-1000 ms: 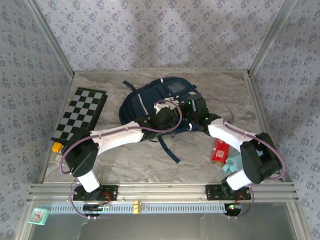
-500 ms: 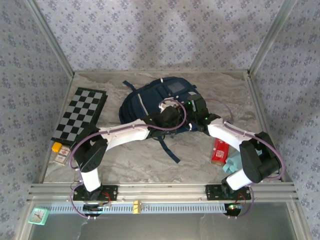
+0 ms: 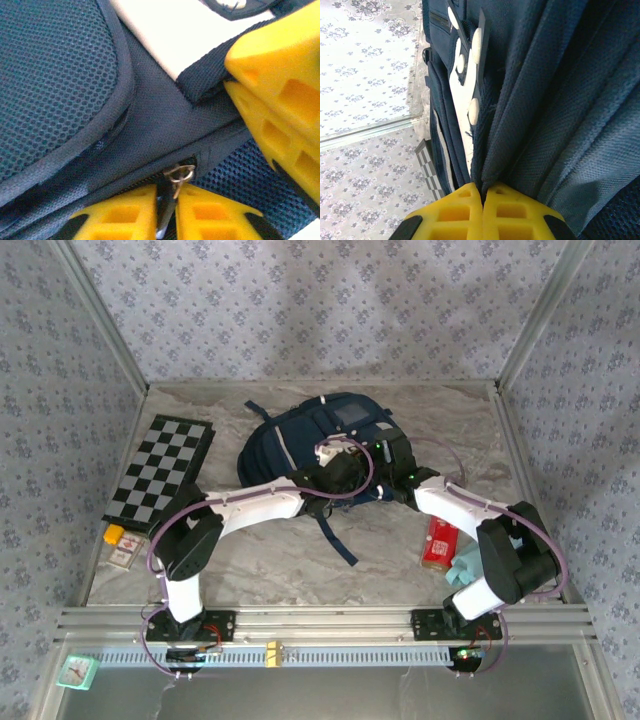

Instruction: Pack the student bag

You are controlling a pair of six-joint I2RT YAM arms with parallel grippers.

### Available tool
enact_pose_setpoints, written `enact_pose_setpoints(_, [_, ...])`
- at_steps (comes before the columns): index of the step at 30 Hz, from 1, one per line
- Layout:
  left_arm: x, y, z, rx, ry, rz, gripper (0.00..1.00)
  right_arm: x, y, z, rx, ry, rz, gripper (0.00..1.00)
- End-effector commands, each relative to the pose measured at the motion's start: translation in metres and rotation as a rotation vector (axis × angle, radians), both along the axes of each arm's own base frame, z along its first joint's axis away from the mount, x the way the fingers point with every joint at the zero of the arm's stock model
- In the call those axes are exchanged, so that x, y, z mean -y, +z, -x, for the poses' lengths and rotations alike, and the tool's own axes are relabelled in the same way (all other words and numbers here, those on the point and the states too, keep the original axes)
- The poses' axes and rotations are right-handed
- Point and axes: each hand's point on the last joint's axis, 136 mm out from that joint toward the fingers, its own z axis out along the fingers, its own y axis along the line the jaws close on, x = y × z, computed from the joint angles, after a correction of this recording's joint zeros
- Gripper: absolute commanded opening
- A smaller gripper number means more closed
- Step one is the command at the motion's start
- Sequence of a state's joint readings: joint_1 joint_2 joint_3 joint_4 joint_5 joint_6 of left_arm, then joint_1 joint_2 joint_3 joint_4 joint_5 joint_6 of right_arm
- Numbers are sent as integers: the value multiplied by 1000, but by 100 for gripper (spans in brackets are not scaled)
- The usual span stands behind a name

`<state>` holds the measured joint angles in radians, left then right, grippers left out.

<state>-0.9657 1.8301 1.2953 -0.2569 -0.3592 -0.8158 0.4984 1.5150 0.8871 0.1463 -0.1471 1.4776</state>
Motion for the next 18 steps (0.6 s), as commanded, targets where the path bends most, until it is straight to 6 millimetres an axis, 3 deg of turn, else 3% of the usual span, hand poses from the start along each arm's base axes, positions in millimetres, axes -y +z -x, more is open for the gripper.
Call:
enact_pose_setpoints(1, [-1, 29, -11, 69, 7, 45, 10, -2, 26, -11, 76, -5, -41, 0])
enact_pose_setpoints(6, [-16, 31, 0, 45, -2, 19, 1, 8, 29, -15, 90, -8, -21, 0])
enact_pose_setpoints(8, [-19, 24, 9, 1, -48, -3, 0, 17, 27, -14, 87, -10, 16, 0])
enact_pose_setpoints(15, [-58, -18, 40, -135, -57, -128, 0, 43, 22, -18, 69, -17, 33, 0])
enact_pose_setpoints(18, [-53, -30, 42, -164, -106, -126, 0, 41, 21, -17, 73, -9, 42, 0])
